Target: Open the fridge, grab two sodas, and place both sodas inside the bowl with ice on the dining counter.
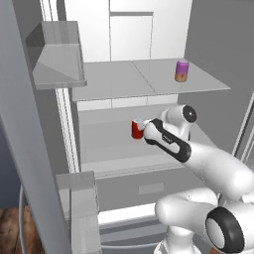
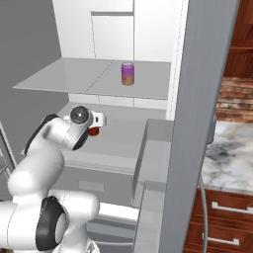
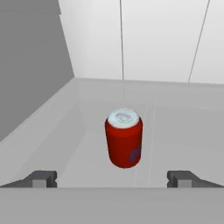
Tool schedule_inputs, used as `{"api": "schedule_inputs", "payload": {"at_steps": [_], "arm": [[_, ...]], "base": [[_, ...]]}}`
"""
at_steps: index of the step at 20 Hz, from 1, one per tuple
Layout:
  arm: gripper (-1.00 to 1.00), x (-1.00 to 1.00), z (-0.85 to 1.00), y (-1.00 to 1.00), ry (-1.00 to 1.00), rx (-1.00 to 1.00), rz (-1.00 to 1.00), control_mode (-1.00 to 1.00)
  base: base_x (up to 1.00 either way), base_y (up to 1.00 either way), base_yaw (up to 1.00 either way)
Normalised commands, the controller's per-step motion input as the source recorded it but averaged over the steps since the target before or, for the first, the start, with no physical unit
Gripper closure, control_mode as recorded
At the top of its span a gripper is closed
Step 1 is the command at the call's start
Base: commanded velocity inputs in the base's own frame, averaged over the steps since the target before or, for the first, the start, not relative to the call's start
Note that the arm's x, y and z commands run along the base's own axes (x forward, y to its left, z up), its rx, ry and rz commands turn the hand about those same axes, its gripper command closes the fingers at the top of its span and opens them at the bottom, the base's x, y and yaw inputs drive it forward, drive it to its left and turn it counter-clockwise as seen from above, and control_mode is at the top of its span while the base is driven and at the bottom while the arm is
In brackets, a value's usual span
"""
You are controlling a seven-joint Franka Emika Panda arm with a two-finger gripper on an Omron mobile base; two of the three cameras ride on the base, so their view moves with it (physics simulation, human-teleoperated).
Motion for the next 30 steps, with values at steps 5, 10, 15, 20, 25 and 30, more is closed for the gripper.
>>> {"api": "schedule_inputs", "payload": {"at_steps": [5, 10, 15, 20, 25, 30], "arm": [[-1.0, 0.36, 0.0, 0.0, 0.0, 0.0, 0.0, -1.0], [-1.0, 0.23, -0.06, -0.04, 0.0, -0.02, 0.0, -1.0], [-1.0, 0.06, -0.16, 0.0, 0.0, -0.05, 0.0, -1.0], [-1.0, 0.12, -0.17, 0.01, 0.0, -0.06, 0.0, -1.0], [-1.0, 0.27, -0.01, 0.08, 0.0, -0.03, 0.0, -1.0], [-1.0, 0.22, 0.0, 0.08, 0.0, -0.02, 0.0, -1.0]], "base": [[0.0, 0.0, 0.0], [0.0, 0.0, 0.0], [0.0, 0.0, 0.0], [0.0, 0.0, 0.0], [0.0, 0.0, 0.0], [0.0, 0.0, 0.0]]}}
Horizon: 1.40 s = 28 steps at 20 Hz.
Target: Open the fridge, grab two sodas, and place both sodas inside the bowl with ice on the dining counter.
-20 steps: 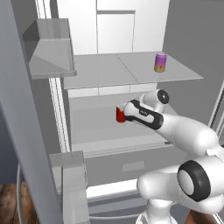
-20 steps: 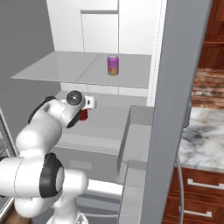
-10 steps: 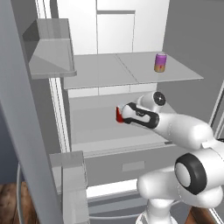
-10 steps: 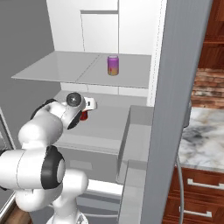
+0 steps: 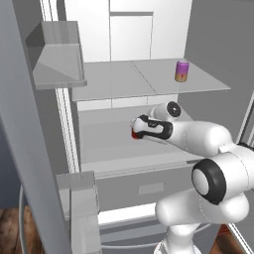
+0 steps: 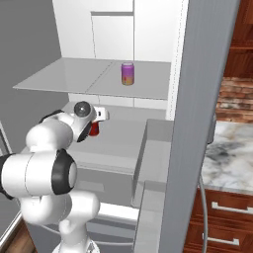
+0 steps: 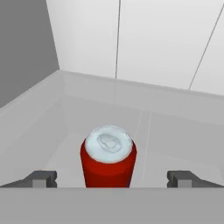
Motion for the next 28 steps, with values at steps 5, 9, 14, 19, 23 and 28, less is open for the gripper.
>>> {"api": "schedule_inputs", "payload": {"at_steps": [5, 9, 14, 19, 23, 28], "arm": [[-1.0, 0.14, -0.01, 0.02, 0.0, 0.0, 0.0, -1.0], [-1.0, 0.1, -0.08, 0.0, 0.0, 0.0, 0.0, -1.0], [-1.0, 0.08, -0.19, 0.02, 0.0, -0.01, 0.0, -1.0], [-1.0, 0.06, -0.22, 0.09, 0.0, -0.03, 0.0, -1.0], [-1.0, 0.03, -0.19, 0.06, 0.0, -0.02, 0.0, -1.0], [-1.0, 0.08, -0.09, 0.0, 0.0, 0.0, 0.0, -1.0]], "base": [[0.0, 0.0, 0.0], [0.0, 0.0, 0.0], [0.0, 0.0, 0.0], [0.0, 0.0, 0.0], [0.0, 0.0, 0.0], [0.0, 0.0, 0.0]]}}
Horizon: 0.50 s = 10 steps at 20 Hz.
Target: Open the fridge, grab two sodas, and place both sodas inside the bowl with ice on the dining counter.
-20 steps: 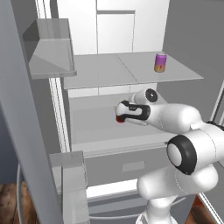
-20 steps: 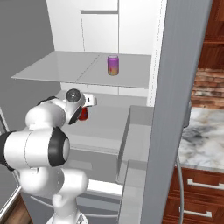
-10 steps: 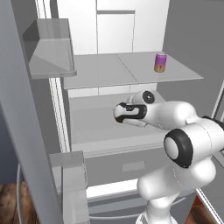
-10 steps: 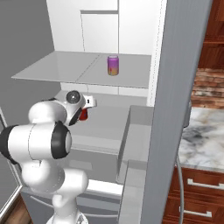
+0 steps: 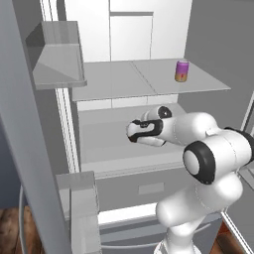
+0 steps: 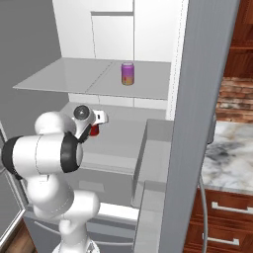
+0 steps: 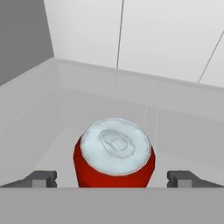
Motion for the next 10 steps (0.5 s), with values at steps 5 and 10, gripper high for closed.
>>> {"api": "schedule_inputs", "payload": {"at_steps": [5, 10], "arm": [[-1.0, 0.19, -0.02, 0.0, 0.0, 0.0, 0.0, -1.0], [-1.0, 0.2, -0.11, 0.0, 0.0, 0.0, 0.0, -1.0]], "base": [[0.0, 0.0, 0.0], [0.0, 0.0, 0.0]]}}
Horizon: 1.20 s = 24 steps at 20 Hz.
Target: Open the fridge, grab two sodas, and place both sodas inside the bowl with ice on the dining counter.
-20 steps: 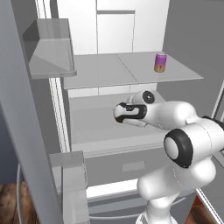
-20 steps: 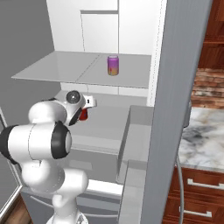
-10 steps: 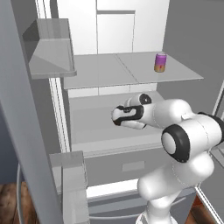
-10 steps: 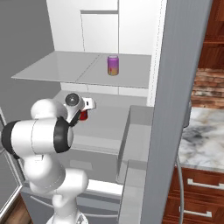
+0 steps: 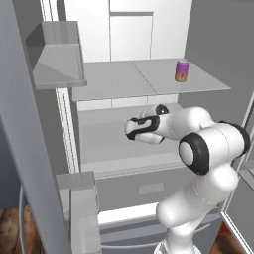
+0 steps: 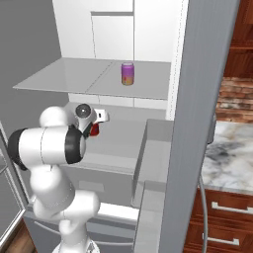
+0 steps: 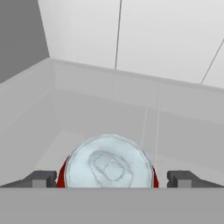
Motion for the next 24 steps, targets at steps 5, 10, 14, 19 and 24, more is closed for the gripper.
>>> {"api": "schedule_inputs", "payload": {"at_steps": [5, 10, 14, 19, 24], "arm": [[1.0, 0.03, -0.54, 0.11, 0.0, -0.02, 0.0, -1.0], [1.0, 0.0, -0.33, 0.0, 0.0, 0.0, 0.01, -1.0], [1.0, 0.0, -0.02, 0.0, 0.0, 0.0, 0.0, -1.0], [1.0, 0.0, 0.0, 0.0, -0.02, 0.0, 0.0, -1.0], [1.0, -0.08, -0.15, -0.13, -0.05, 0.01, 0.0, -1.0]], "base": [[0.0, 0.0, 0.0], [0.0, 0.0, 0.0], [0.0, 0.0, 0.0], [0.0, 0.0, 0.0], [0.0, 0.0, 0.0]]}}
